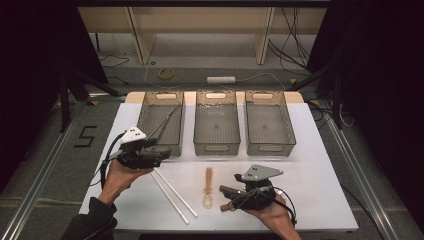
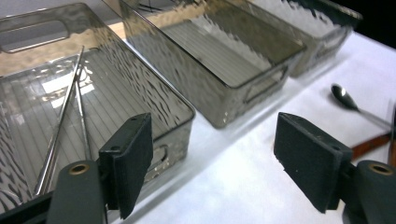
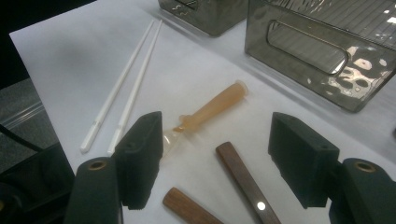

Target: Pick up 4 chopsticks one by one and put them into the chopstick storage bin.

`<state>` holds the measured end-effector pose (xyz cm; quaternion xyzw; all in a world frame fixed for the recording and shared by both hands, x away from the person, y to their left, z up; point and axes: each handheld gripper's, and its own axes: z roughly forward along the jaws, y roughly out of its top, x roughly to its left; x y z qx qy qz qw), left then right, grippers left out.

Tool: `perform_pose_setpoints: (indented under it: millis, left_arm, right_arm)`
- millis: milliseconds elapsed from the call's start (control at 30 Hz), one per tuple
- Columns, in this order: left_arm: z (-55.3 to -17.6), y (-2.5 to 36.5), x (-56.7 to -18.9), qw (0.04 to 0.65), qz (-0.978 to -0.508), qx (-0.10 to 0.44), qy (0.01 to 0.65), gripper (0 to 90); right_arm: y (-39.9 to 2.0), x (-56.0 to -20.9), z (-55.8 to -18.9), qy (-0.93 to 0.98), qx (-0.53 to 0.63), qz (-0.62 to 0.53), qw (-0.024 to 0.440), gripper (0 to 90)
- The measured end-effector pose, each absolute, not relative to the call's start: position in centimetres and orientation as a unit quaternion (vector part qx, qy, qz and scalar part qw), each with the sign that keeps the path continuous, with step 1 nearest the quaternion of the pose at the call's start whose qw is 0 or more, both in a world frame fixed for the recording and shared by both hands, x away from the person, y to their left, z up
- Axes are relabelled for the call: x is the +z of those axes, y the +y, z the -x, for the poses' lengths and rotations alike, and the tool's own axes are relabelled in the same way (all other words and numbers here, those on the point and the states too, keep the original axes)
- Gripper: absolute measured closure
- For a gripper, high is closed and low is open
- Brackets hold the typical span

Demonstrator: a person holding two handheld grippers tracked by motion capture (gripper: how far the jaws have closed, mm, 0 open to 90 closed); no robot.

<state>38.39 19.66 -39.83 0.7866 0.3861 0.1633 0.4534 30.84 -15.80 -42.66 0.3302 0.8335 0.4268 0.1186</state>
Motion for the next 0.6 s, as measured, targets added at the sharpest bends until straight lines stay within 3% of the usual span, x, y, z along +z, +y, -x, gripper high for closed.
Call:
perform_pose_setpoints:
  millis: [333, 600]
  left_arm:
    - [-37.4, 18.1, -39.8, 0.41, -0.835, 0.154, 0.333, 27.7]
    - [-37.0, 17.8, -39.9, 0.402, -0.842, 0.151, 0.327, 27.5]
  right_arm:
    - [-15.9, -42.7, -30.9, 0.833, 0.428, -0.332, 0.116, 36.3]
    - [-15.5, -42.8, -30.6, 0.832, 0.432, -0.328, 0.114, 37.1]
